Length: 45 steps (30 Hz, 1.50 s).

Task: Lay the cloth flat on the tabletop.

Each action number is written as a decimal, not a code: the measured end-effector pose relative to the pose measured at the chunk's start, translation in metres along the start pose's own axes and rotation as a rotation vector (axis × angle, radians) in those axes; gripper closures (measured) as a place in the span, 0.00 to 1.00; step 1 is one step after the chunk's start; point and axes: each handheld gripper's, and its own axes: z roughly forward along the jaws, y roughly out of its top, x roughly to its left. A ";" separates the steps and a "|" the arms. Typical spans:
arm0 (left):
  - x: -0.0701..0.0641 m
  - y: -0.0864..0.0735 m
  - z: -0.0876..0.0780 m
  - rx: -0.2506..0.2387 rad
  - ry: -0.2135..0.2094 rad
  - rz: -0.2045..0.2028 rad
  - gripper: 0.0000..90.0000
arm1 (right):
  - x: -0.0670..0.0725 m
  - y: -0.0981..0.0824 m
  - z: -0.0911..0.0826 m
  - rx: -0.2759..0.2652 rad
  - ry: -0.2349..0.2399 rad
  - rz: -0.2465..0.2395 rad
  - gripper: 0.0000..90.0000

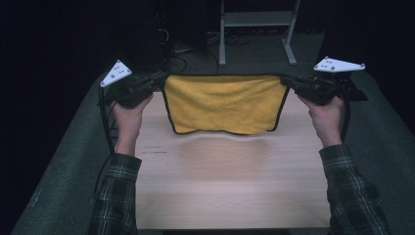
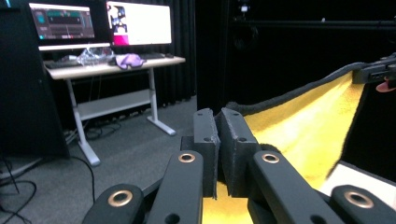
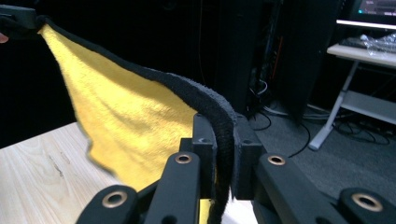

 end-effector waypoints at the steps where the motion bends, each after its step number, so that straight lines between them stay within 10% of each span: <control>1: -0.001 -0.002 -0.002 0.001 -0.001 0.004 0.94 | 0.001 -0.001 0.000 -0.001 0.004 -0.007 0.91; 15: -0.018 -0.072 -0.020 0.121 -0.070 -0.081 0.94 | 0.018 -0.066 -0.001 0.139 0.106 0.019 0.91; 45: -0.064 -0.146 -0.077 0.305 -0.152 -0.169 0.94 | 0.051 -0.149 -0.032 0.314 0.267 0.083 0.91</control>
